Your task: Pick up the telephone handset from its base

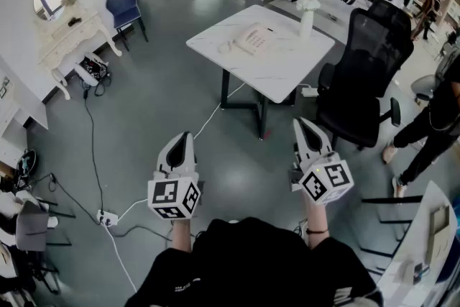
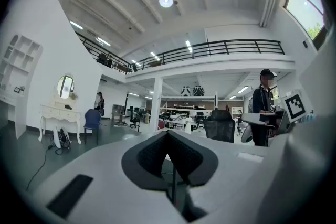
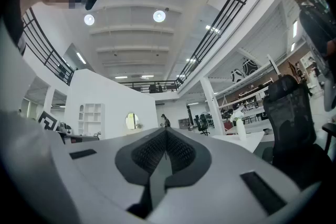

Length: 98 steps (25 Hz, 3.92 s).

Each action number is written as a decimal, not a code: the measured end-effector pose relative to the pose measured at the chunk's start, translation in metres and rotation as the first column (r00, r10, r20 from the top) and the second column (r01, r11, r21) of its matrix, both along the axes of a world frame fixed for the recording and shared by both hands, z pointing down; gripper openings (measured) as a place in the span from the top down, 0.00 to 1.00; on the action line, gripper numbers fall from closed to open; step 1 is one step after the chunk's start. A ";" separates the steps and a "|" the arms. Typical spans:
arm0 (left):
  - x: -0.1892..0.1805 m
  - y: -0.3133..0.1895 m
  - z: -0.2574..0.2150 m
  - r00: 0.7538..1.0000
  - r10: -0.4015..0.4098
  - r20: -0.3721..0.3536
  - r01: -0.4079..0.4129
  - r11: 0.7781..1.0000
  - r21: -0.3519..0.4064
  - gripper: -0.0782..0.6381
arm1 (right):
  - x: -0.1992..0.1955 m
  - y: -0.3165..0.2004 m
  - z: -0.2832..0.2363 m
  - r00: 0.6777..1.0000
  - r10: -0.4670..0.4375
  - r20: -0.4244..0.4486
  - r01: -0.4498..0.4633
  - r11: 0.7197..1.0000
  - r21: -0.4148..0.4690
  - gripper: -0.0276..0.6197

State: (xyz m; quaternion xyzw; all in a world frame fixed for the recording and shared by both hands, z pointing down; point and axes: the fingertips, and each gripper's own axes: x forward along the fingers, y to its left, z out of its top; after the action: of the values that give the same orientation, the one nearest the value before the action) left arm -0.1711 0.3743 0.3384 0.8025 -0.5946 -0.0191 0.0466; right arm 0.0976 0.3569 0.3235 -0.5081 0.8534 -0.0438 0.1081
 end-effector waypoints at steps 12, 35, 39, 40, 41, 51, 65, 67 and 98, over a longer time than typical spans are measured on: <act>0.007 -0.001 0.002 1.000 -0.008 0.002 0.008 1.000 -0.014 0.89 | 0.009 -0.002 0.001 1.000 -0.010 -0.007 0.010 1.000 -0.011 0.97; 0.052 -0.038 0.025 0.999 -0.025 0.023 0.027 0.996 -0.083 0.89 | 0.036 -0.050 0.028 0.999 -0.046 0.022 0.047 0.997 -0.054 0.97; 0.052 -0.058 0.034 1.000 -0.019 0.020 0.021 0.995 -0.100 0.89 | 0.030 -0.067 0.037 0.997 -0.072 0.026 0.074 0.995 -0.068 0.97; 0.051 -0.064 0.036 1.000 -0.019 0.018 0.020 0.995 -0.103 0.89 | 0.027 -0.074 0.040 0.997 -0.077 0.024 0.079 0.994 -0.072 0.97; 0.050 -0.072 0.038 1.000 -0.018 0.015 0.019 0.994 -0.104 0.89 | 0.026 -0.081 0.043 0.997 -0.077 0.023 0.079 0.994 -0.076 0.97; 0.019 -0.178 0.043 1.000 0.015 -0.009 -0.016 0.994 -0.110 0.89 | -0.002 -0.183 0.049 0.999 -0.019 0.035 0.023 0.994 -0.107 0.97; -0.013 -0.313 0.049 0.993 0.115 -0.019 -0.117 0.985 -0.128 0.89 | -0.041 -0.306 0.052 0.995 0.084 0.057 -0.076 0.989 -0.128 0.97; -0.014 -0.321 0.056 0.992 0.124 -0.020 -0.125 0.982 -0.139 0.89 | -0.042 -0.314 0.057 0.993 0.097 0.060 -0.088 0.987 -0.135 0.97; 0.013 -0.561 0.103 0.970 0.242 -0.015 -0.238 0.939 -0.249 0.89 | -0.022 -0.541 0.108 0.967 0.239 0.091 -0.211 0.946 -0.247 0.97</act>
State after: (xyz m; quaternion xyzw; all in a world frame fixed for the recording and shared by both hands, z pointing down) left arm -0.1576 -0.1863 0.4418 0.8568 -0.4905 0.0676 0.1442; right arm 0.0761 -0.1843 0.4315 -0.6080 0.7704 -0.1624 0.1021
